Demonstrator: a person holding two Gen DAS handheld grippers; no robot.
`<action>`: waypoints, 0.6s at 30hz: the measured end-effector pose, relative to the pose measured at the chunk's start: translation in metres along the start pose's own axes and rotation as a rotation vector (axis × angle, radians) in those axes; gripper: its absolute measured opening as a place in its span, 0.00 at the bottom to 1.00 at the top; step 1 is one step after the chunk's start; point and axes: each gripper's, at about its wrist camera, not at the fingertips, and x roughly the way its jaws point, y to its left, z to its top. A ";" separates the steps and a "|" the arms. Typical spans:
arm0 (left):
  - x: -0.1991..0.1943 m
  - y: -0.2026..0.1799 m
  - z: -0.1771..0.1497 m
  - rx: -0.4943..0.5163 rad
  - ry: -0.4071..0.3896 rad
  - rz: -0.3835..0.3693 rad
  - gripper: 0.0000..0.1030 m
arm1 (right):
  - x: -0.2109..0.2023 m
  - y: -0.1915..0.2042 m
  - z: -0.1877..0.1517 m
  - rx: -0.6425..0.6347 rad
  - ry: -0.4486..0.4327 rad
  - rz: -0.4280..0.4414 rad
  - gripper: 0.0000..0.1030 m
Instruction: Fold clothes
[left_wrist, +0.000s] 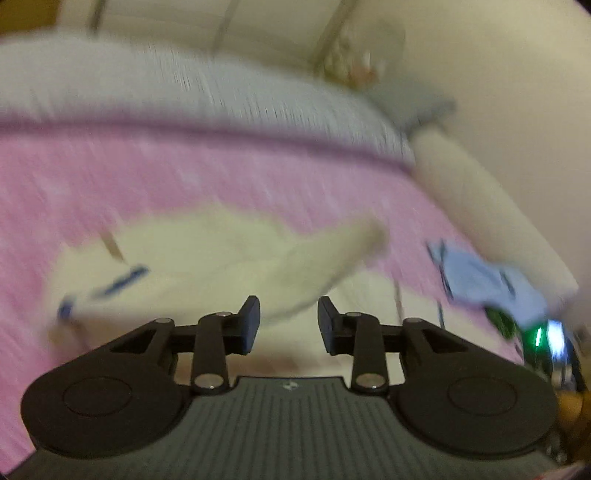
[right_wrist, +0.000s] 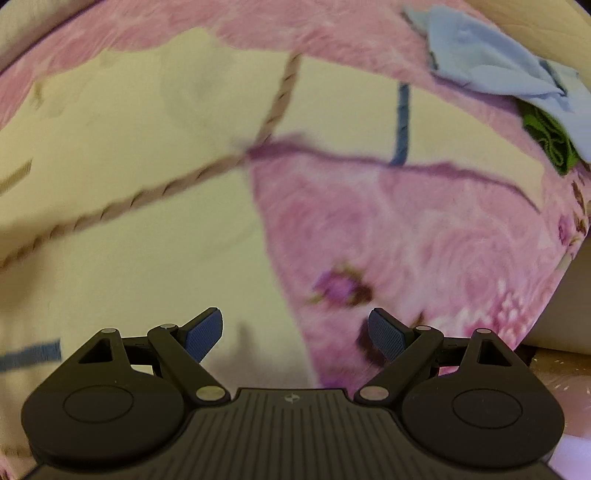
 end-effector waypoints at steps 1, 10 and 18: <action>0.008 0.006 -0.008 -0.039 0.045 0.013 0.28 | 0.000 -0.005 0.005 0.009 -0.008 0.007 0.86; -0.016 0.090 -0.045 -0.253 0.192 0.270 0.28 | 0.029 -0.024 0.027 0.238 -0.044 0.480 0.52; -0.033 0.116 -0.022 -0.270 0.178 0.363 0.29 | 0.097 0.039 0.048 0.437 0.072 0.767 0.49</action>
